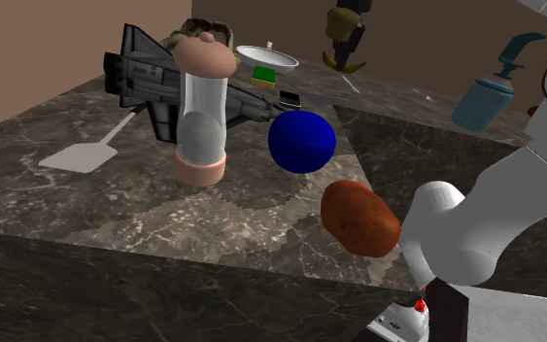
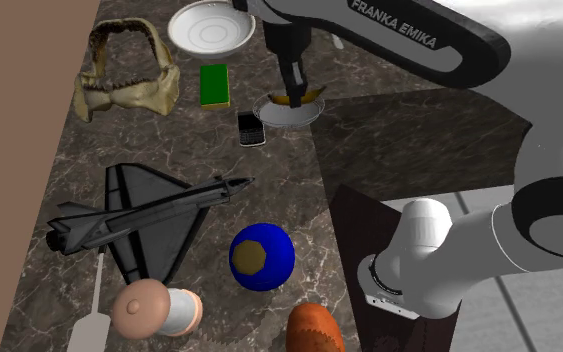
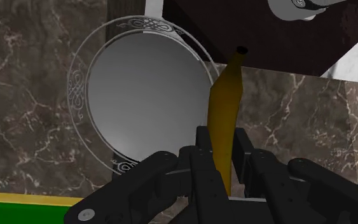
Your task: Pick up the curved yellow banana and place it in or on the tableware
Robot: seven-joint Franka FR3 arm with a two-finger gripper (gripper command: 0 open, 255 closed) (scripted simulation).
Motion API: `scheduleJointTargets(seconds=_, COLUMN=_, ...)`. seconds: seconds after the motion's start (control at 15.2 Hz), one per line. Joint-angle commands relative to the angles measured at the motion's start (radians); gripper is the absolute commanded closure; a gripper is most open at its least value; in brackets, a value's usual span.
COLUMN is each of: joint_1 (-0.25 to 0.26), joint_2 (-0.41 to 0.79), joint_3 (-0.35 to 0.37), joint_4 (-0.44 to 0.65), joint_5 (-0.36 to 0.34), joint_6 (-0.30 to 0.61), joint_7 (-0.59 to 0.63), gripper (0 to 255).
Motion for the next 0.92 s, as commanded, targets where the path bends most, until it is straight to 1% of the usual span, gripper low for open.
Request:
scheduleJointTargets(seconds=0.0, joint_1=-0.01, joint_2=0.066, joint_3=-0.049, joint_4=0.058, joint_5=0.003, joint_6=0.007, joint_7=-0.065, gripper=255)
scheduleJointTargets(seconds=0.07, joint_1=-0.016, joint_2=0.11, joint_3=-0.077, joint_4=0.1, joint_5=0.011, joint_6=0.008, joint_7=-0.101, gripper=255)
scheduleJointTargets(seconds=0.86, joint_1=-0.023, joint_2=0.037, joint_3=-0.066, joint_4=-0.136, joint_5=-0.013, joint_6=0.176, joint_7=-0.075, gripper=255)
